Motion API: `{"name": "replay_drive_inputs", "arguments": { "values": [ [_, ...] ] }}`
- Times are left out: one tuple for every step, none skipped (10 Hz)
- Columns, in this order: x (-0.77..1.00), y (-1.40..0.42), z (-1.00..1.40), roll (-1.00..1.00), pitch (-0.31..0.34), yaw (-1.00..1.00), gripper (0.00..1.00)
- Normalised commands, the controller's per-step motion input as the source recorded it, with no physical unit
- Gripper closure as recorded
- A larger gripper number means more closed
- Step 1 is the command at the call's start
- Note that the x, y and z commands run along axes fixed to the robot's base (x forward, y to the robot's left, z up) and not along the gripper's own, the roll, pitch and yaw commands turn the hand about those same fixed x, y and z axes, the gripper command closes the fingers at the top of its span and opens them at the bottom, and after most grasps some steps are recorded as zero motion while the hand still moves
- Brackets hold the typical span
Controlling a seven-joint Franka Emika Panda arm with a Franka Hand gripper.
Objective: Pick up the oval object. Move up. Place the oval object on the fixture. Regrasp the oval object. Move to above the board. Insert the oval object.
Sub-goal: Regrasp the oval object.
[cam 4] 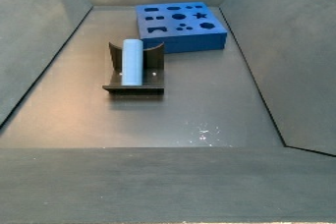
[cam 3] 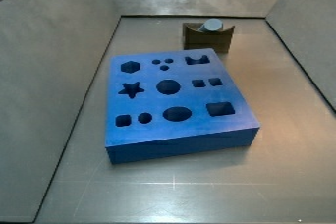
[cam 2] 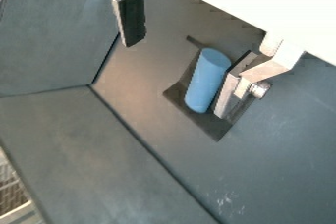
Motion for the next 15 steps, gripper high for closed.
{"name": "replay_drive_inputs", "arguments": {
  "values": [
    [0.13, -0.04, -0.01, 0.25, 0.094, 0.25, 0.0],
    [0.12, -0.04, -0.02, 0.19, 0.071, 0.24, 0.0],
    [0.1, -0.04, -0.01, 0.15, 0.025, 0.22, 0.0],
    [0.09, -0.05, -0.02, 0.15, 0.01, 0.21, 0.0],
    [0.04, 0.07, -1.0, 0.21, -0.076, 0.1, 0.0],
    [0.04, 0.07, -1.0, 0.22, -0.083, 0.08, 0.0],
    [0.05, 0.06, -1.0, 0.18, -0.093, 0.04, 0.0],
    [0.05, 0.06, -1.0, 0.16, -0.091, 0.03, 0.0],
    [0.05, 0.05, -1.0, 0.11, -0.087, 0.0, 0.0],
    [0.06, 0.05, -1.0, 0.08, -0.081, -0.01, 0.0],
    [0.06, 0.05, -1.0, 0.06, -0.068, -0.02, 0.0],
    [0.07, 0.04, -1.0, 0.05, -0.061, -0.02, 0.0],
    [0.08, 0.04, -1.0, 0.04, -0.044, -0.03, 0.0],
    [0.09, 0.03, -1.0, 0.04, -0.026, -0.03, 0.0],
    [0.1, 0.02, -0.95, 0.04, -0.006, -0.02, 0.0]
  ]
}}
